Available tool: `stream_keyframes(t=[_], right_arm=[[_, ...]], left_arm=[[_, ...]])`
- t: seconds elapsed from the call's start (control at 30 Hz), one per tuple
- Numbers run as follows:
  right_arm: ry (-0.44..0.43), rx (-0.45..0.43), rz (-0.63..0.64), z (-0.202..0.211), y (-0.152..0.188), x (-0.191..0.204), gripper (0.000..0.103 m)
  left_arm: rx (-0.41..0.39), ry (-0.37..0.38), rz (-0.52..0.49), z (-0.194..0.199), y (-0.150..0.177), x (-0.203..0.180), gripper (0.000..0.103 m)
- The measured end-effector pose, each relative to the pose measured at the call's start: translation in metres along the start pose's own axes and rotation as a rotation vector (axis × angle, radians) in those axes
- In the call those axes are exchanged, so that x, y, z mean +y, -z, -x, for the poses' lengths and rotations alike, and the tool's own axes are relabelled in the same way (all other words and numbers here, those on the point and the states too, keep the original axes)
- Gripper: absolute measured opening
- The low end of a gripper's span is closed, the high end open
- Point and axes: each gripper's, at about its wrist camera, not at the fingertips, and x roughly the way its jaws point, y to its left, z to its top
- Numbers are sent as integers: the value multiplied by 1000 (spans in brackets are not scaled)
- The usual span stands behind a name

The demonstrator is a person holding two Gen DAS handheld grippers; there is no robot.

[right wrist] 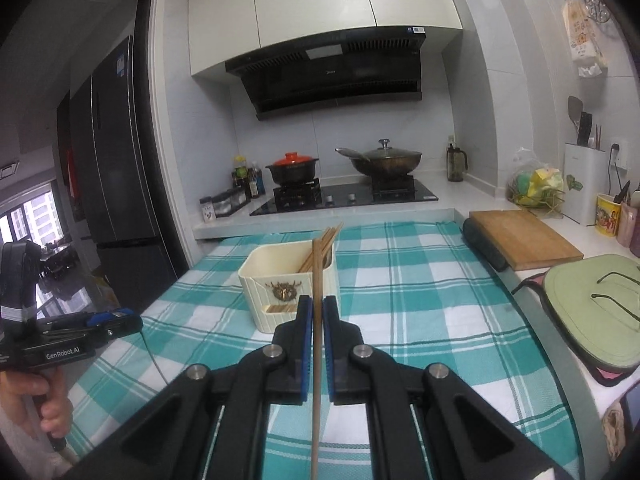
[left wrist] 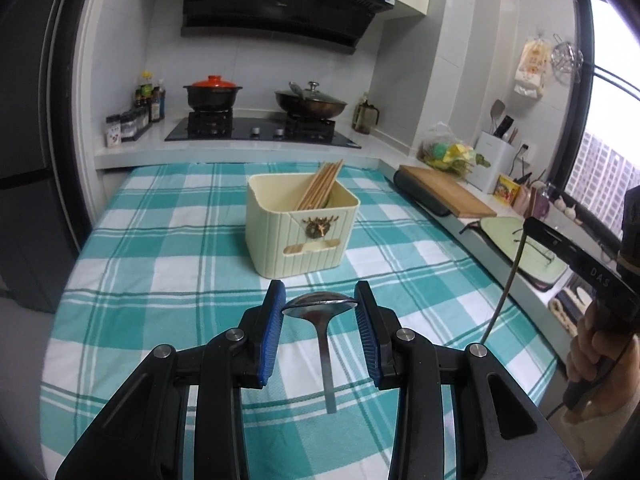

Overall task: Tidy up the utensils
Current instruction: 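Carry the spoon with the left tool over the cream holder while the right tool carries the chopstick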

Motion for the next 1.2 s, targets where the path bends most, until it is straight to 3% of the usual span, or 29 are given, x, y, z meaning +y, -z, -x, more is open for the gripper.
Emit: stream_keyframes(t=[0.33,0.47,0.63,0.8,0.97,1.07,1.2], right_arm=[[-34,13,16,-16,-24,-7,5],[-55,4,11,-35,-48,-8,6],[-71,-98,38,-59,-104,0,6],[-83,-167,46,-105,-151,9,5],[-102,-207,54,-159,-165,16,6],[-106,-179,47,-198,-156,14,5],[-128,-28,-24,-255,-133,-1,6]], left_arm=[[10,42,13,4,-44,8,36],[-19,59,10,1,-84,12,36],[-96,22,-8,-13,-148,16,36],[-124,-25,-8,-56,-197,23,36],[-88,-61,1,-114,-212,32,36],[-25,-70,14,-151,-205,40,36],[79,-86,15,-193,-186,49,36]])
